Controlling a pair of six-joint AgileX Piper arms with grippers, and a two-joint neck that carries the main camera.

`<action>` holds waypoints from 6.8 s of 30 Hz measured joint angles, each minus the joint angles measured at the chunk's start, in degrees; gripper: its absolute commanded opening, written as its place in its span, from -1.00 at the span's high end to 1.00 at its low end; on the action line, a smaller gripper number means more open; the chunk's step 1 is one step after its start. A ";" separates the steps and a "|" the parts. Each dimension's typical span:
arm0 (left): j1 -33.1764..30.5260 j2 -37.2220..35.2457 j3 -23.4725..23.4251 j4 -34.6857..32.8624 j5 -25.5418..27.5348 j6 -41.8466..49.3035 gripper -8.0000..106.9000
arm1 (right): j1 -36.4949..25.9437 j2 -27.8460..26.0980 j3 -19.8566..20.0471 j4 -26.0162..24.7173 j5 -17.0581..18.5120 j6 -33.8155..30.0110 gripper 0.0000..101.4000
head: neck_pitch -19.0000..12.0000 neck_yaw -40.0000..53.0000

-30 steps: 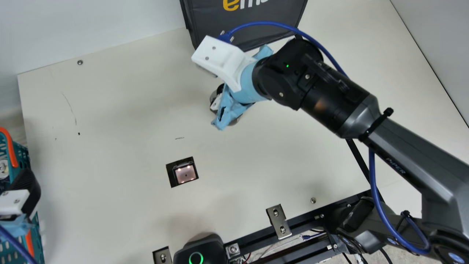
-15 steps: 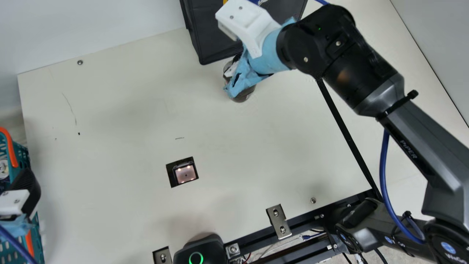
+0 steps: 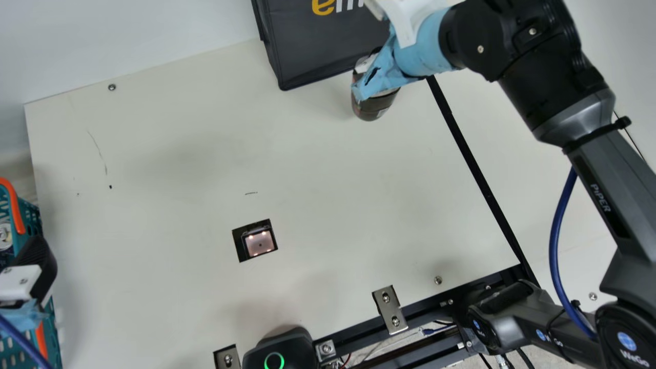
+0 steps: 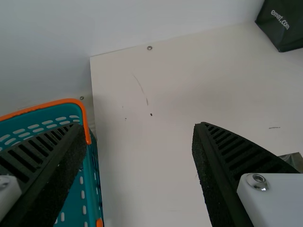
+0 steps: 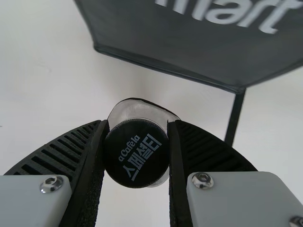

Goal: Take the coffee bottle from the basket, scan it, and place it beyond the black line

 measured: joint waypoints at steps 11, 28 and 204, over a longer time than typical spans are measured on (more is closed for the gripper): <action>0.00 0.00 0.00 0.00 0.00 0.00 -0.71 | -8.44 -0.32 -0.42 0.00 0.62 -0.21 1.00 | 0.00 0.00; 0.00 0.00 0.00 0.00 0.00 0.00 -0.71 | -21.13 2.61 -2.85 0.68 0.83 -1.43 1.00 | 0.00 0.09; 0.00 0.00 0.00 0.00 0.00 0.00 -0.71 | 12.59 -32.59 24.89 -15.12 10.83 34.23 -0.79 | 0.00 2.90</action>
